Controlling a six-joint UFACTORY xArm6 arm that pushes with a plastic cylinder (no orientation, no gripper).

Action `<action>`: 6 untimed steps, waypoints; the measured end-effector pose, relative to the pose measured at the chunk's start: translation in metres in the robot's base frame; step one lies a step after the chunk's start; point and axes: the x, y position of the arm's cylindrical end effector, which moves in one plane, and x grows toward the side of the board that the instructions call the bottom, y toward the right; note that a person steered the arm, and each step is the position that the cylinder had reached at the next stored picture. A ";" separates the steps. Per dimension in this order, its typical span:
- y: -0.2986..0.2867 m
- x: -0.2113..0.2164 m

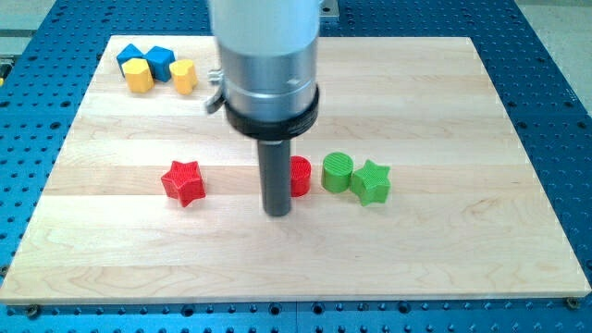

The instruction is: Separate the green circle from the red circle

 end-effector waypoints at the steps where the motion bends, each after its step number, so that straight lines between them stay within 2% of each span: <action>1: 0.040 -0.004; 2: 0.078 -0.016; 3: 0.092 -0.037; 4: 0.055 -0.049; 5: 0.001 -0.034; 6: 0.028 -0.022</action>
